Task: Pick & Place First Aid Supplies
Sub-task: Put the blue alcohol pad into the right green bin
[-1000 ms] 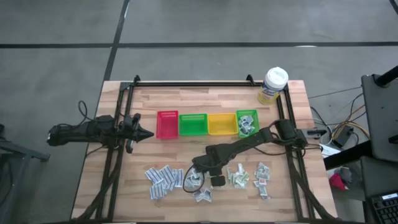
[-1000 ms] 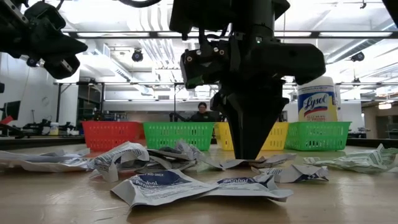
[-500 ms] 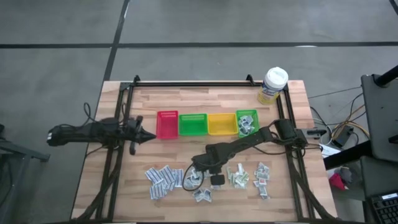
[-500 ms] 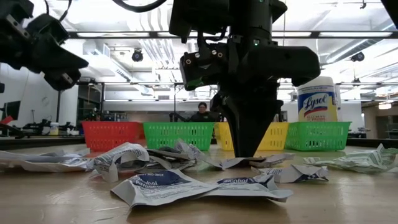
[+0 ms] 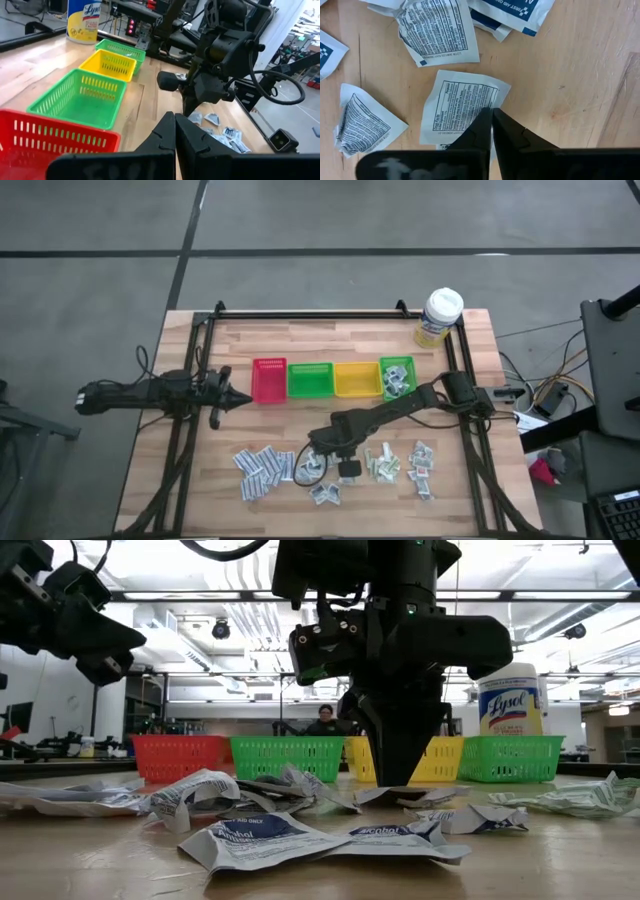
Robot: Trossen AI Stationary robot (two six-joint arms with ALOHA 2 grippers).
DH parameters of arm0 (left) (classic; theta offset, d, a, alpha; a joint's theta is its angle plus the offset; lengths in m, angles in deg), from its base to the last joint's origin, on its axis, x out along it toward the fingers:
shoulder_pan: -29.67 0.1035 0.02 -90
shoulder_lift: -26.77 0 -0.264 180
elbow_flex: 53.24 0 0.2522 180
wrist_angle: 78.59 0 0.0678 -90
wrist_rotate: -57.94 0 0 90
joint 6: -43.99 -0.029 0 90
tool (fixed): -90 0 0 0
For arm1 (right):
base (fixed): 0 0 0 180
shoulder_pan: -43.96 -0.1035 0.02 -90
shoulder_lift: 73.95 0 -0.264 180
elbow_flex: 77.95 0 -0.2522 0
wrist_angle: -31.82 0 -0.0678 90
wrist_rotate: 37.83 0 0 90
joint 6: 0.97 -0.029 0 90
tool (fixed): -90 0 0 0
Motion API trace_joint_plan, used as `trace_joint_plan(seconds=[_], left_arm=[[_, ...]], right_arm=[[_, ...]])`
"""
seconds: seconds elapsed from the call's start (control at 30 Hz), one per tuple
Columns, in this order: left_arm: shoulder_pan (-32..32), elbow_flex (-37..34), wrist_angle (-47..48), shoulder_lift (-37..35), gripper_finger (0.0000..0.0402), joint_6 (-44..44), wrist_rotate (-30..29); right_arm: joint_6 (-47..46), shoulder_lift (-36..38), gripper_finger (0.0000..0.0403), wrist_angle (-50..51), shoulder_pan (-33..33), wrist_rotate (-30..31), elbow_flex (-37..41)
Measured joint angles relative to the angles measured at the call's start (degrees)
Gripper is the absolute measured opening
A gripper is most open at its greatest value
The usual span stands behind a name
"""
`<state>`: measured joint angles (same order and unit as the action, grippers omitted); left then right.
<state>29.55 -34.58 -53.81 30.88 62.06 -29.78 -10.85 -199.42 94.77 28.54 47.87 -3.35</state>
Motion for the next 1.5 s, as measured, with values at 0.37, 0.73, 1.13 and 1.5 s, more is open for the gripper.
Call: trace_joint_plan(seconds=[0.37, 0.73, 1.13, 1.5], left_arm=[[-0.01, -0.42, -0.17, 0.01, 0.0000, -1.26, 0.00], [0.00, -0.44, -0.10, 0.01, 0.0000, -1.84, 0.00], [-0.02, -0.44, -0.06, 0.01, 0.0000, -1.84, 0.00], [0.00, -0.48, -0.12, 0.01, 0.0000, -1.81, 0.00]], right_arm=[[0.18, 0.92, 0.0008, 0.21, -0.09, 1.55, 0.08], [0.44, 1.60, 0.0008, 0.48, -0.07, 1.73, -0.50], [0.68, 4.54, 0.0008, 2.13, -0.04, 1.55, -0.68], [-3.38, 11.09, 0.0008, 12.39, 0.16, 3.26, -0.72]])
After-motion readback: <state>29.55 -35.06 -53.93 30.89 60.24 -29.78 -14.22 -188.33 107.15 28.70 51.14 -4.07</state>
